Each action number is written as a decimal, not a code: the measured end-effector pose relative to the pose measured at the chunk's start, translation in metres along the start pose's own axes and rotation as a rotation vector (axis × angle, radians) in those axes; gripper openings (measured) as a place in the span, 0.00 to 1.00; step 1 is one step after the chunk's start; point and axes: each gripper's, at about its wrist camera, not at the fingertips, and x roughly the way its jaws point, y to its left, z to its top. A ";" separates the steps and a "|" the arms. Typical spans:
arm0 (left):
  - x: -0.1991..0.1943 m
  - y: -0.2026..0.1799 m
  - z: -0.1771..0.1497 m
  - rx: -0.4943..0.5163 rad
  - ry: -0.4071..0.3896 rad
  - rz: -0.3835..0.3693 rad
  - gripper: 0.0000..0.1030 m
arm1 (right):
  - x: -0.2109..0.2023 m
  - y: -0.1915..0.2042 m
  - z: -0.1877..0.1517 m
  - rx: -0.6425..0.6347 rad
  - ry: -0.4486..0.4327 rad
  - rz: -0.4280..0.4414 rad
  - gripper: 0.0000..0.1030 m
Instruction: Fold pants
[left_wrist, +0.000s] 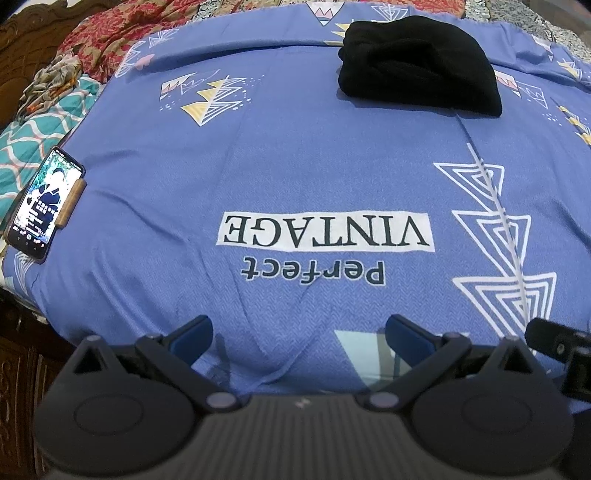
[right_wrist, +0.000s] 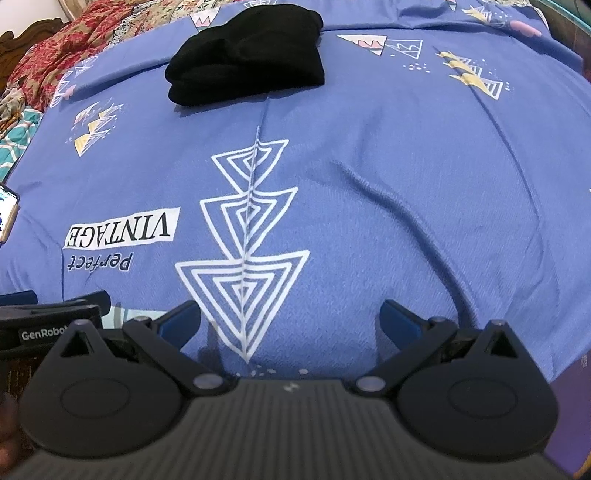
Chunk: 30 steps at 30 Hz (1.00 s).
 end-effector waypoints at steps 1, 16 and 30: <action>0.000 0.000 0.000 0.000 0.000 0.000 1.00 | 0.000 0.000 0.000 0.001 0.001 0.001 1.00; -0.006 0.000 -0.001 0.002 -0.028 0.019 1.00 | -0.001 -0.007 0.000 0.034 -0.007 0.017 1.00; -0.016 0.005 0.000 0.012 -0.118 0.076 1.00 | -0.005 -0.006 0.000 0.033 -0.026 0.018 1.00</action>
